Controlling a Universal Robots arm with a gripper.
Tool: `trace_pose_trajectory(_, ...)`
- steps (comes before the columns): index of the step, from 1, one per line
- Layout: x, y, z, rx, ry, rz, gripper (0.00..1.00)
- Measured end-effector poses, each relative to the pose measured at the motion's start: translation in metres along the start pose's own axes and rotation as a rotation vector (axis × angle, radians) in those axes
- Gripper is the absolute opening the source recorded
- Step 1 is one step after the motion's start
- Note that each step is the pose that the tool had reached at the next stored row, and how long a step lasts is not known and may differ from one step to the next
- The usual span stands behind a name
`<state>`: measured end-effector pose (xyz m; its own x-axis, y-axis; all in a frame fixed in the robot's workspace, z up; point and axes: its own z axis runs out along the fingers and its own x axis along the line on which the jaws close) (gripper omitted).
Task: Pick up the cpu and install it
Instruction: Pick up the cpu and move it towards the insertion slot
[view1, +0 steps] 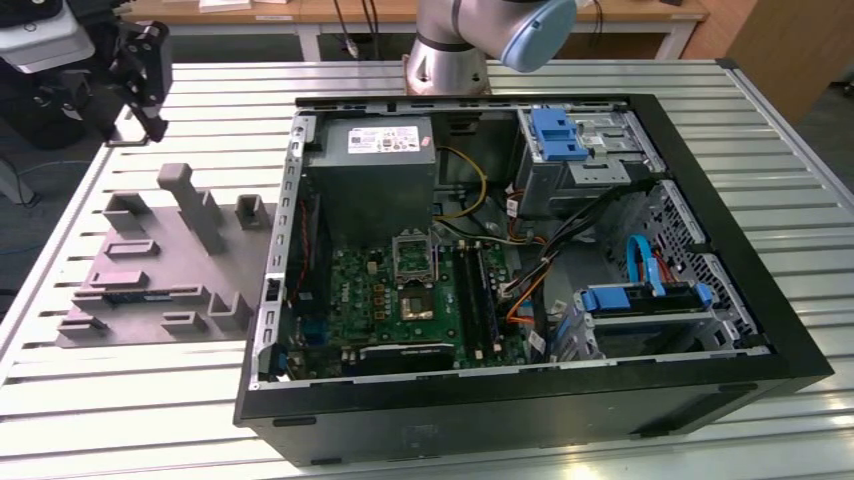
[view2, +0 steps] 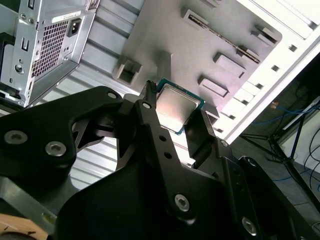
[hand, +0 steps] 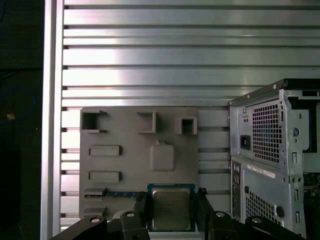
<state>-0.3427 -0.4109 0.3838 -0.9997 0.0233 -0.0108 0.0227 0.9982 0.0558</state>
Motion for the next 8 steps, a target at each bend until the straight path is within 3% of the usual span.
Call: trace_pose_trajectory(8, -0.0014, 0.0, 0.0, 0.0, 0.0, 0.0, 0.47)
